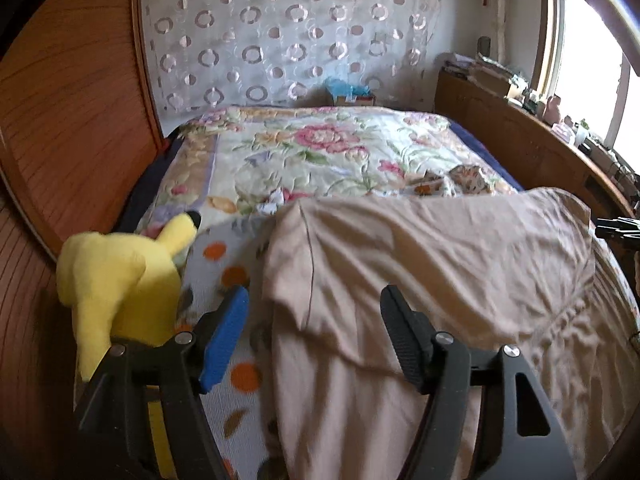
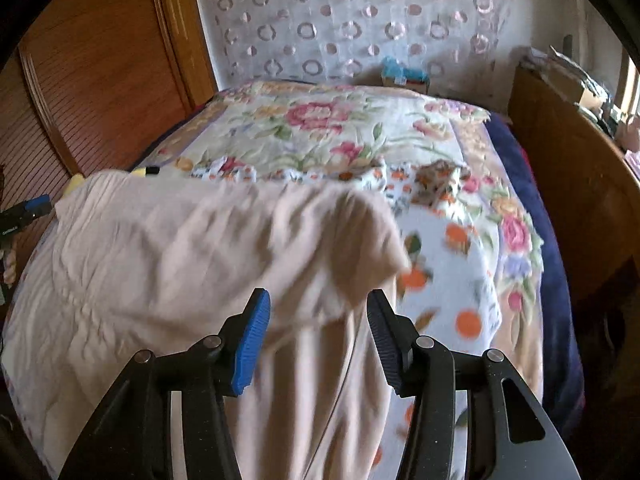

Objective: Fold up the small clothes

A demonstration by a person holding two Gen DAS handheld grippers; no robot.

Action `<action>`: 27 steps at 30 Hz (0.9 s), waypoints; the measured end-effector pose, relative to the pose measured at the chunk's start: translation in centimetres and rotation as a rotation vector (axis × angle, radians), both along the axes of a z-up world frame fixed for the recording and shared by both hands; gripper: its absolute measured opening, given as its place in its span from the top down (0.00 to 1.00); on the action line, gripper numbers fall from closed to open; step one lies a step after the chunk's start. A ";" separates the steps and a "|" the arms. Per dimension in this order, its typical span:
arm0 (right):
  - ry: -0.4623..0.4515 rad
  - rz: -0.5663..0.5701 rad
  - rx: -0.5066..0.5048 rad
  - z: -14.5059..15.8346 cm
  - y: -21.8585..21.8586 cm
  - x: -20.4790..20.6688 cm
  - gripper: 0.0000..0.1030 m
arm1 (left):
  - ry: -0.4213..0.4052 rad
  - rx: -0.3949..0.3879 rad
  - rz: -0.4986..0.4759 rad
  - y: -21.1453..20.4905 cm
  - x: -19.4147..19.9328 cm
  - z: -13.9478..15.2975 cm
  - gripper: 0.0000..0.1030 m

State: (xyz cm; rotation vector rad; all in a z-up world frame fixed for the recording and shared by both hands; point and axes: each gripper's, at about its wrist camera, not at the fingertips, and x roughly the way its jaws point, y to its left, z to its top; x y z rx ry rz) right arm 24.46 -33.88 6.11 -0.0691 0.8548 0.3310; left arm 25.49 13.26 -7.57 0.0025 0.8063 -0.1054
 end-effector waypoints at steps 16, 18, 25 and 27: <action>-0.033 -0.053 -0.006 -2.3 -0.5 0.7 0.49 | 0.035 -0.016 0.010 -0.1 -0.1 -1.7 0.33; -0.035 -0.052 -0.010 -2.7 -0.1 0.6 0.49 | 0.044 -0.014 0.015 0.0 0.4 -1.9 0.36; -0.037 -0.033 -0.059 -3.6 1.3 2.2 0.42 | 0.062 -0.059 0.031 0.5 2.5 -2.2 0.61; -0.040 -0.031 -0.066 -3.5 1.4 2.2 0.42 | 0.058 -0.064 0.022 0.3 2.8 -2.1 0.68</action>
